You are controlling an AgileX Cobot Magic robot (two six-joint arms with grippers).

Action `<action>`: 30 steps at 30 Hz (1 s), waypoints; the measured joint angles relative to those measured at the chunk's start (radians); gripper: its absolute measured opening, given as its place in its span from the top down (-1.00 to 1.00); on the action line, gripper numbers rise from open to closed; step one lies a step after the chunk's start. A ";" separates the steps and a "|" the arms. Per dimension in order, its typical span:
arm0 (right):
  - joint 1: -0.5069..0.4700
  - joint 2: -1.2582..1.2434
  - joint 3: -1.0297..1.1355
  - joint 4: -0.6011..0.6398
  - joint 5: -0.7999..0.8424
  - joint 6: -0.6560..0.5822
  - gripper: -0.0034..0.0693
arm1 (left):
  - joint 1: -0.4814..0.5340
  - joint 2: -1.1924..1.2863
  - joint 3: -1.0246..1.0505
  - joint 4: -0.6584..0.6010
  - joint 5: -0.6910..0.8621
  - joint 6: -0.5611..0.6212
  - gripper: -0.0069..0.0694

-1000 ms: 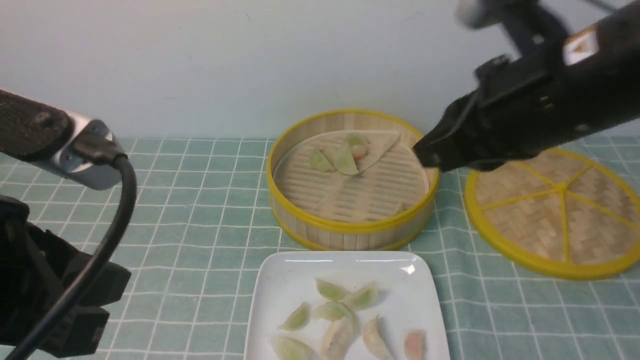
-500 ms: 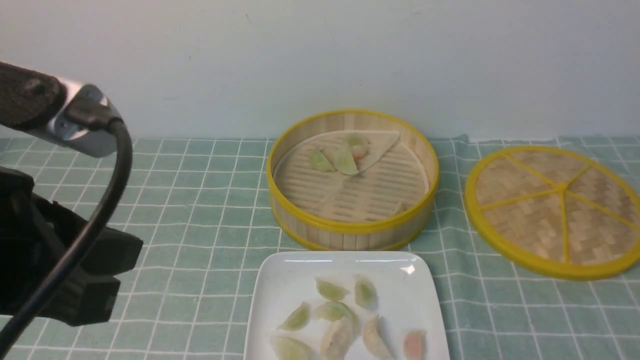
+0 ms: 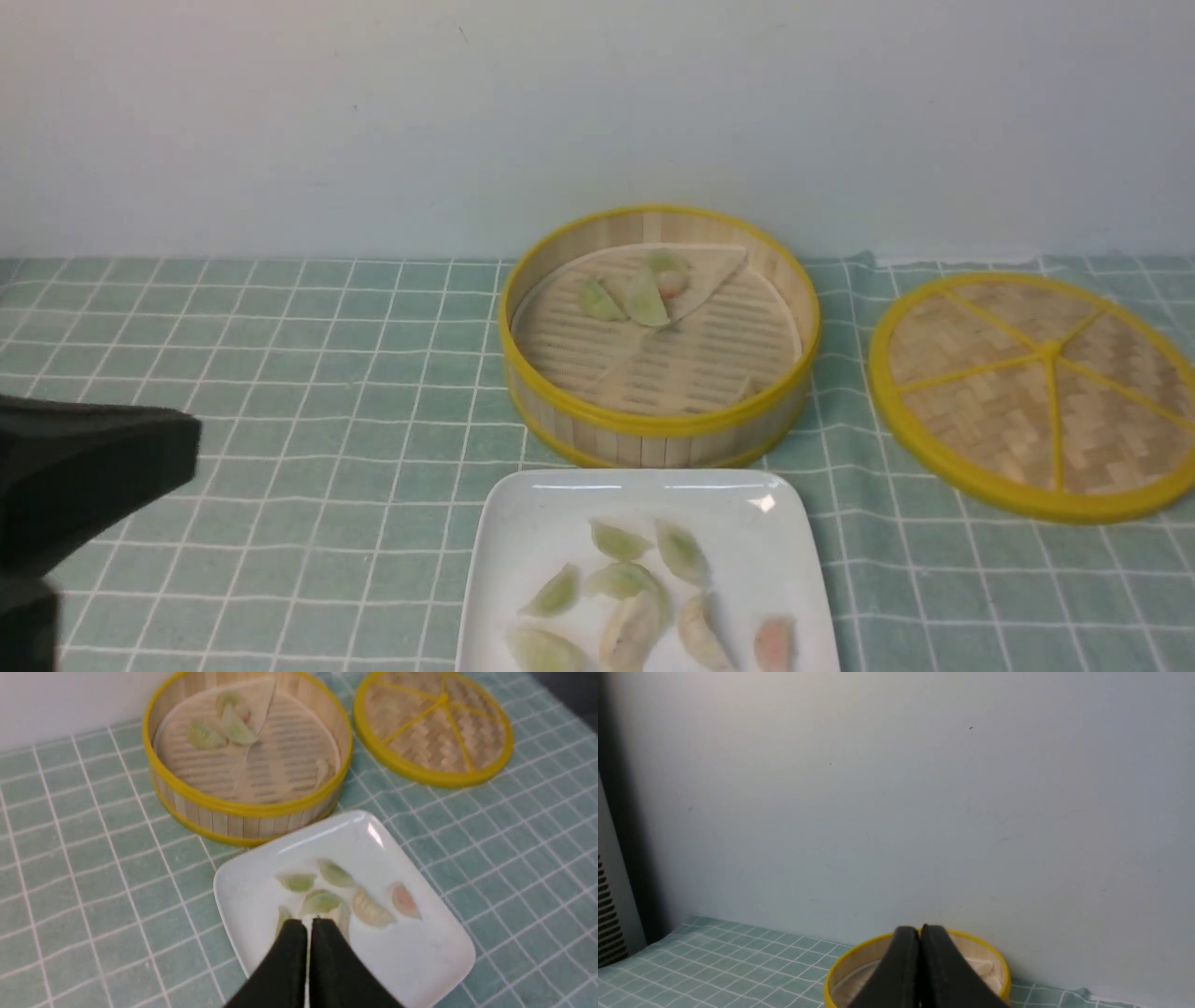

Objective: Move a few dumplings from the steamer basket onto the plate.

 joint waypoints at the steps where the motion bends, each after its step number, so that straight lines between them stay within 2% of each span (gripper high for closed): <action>1: 0.000 0.000 0.000 0.000 0.000 0.000 0.94 | 0.000 -0.009 0.006 0.000 -0.015 0.000 0.83; 3: 0.000 0.000 0.000 0.000 0.000 0.000 0.94 | 0.000 -0.126 0.095 -0.001 -0.105 -0.001 0.83; 6: 0.000 0.000 0.001 0.000 0.000 0.002 0.94 | 0.000 -0.212 0.148 -0.015 -0.145 -0.002 0.83; 15: 0.000 0.000 0.001 -0.002 0.000 0.002 0.94 | 0.000 -0.312 0.213 -0.027 -0.156 -0.003 0.83; 22: 0.000 0.000 0.001 -0.002 0.000 0.002 0.94 | 0.000 -0.314 0.245 0.075 -0.174 0.041 0.83; 25: 0.000 0.000 0.001 -0.002 0.000 0.002 0.94 | 0.035 -0.346 0.323 0.128 -0.252 0.048 0.83; 30: 0.000 0.000 0.001 -0.002 0.000 0.002 0.94 | 0.267 -0.494 0.576 0.104 -0.438 0.100 0.83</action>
